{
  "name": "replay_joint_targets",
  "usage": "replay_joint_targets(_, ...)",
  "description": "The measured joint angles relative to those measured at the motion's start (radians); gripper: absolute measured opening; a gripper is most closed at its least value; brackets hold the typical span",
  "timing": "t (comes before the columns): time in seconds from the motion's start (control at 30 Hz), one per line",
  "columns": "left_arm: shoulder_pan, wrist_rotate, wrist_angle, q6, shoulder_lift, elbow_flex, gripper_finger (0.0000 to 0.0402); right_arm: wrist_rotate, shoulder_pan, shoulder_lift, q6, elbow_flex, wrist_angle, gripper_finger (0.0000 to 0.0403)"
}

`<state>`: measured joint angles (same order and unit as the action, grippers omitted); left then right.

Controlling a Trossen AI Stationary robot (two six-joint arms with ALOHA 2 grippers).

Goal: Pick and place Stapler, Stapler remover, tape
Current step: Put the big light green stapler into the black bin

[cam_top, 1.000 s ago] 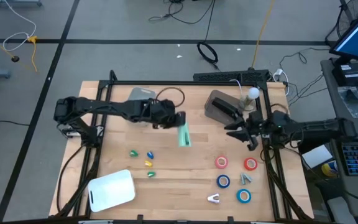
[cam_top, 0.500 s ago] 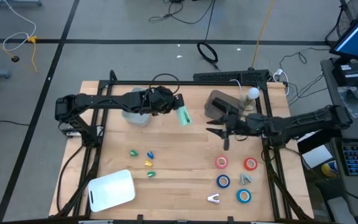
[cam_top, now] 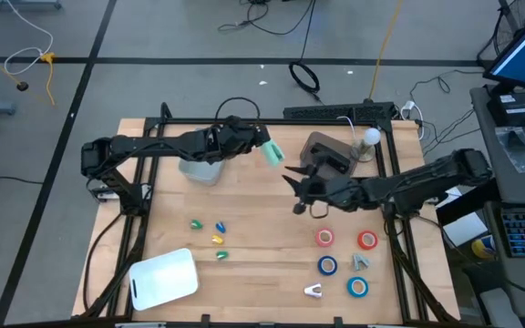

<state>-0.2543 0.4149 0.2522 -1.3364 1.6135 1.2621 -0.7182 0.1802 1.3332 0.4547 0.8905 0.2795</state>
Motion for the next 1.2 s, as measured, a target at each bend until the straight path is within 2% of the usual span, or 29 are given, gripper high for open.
replay_joint_targets(0.23, -0.001, 0.036, -0.088, 0.032, 0.000, 0.000, 0.0129, -0.072, -0.002, 0.079, 0.010, 0.062, 0.001, 0.0109)
replay_joint_targets(0.4, -0.001, 0.040, -0.127, 0.034, 0.000, 0.000, 0.0129, -0.138, -0.001, 0.084, -0.035, 0.064, -0.008, 0.0119)
replay_joint_targets(0.6, -0.001, 0.040, -0.156, 0.057, 0.000, 0.000, 0.0129, -0.199, -0.004, 0.081, -0.113, 0.064, -0.024, 0.0181)
replay_joint_targets(0.87, 0.001, 0.039, -0.161, 0.059, 0.000, 0.000, 0.0129, -0.195, -0.034, 0.081, -0.377, 0.064, -0.023, 0.0261)
replay_joint_targets(1.0, 0.001, 0.038, -0.224, 0.059, 0.000, 0.000, 0.0129, -0.195, -0.044, 0.090, -0.342, 0.064, -0.019, 0.0276)
replay_joint_targets(1.2, 0.001, 0.031, -0.283, 0.089, 0.000, 0.000, 0.0129, -0.199, -0.067, 0.131, -0.245, 0.064, -0.008, 0.0278)
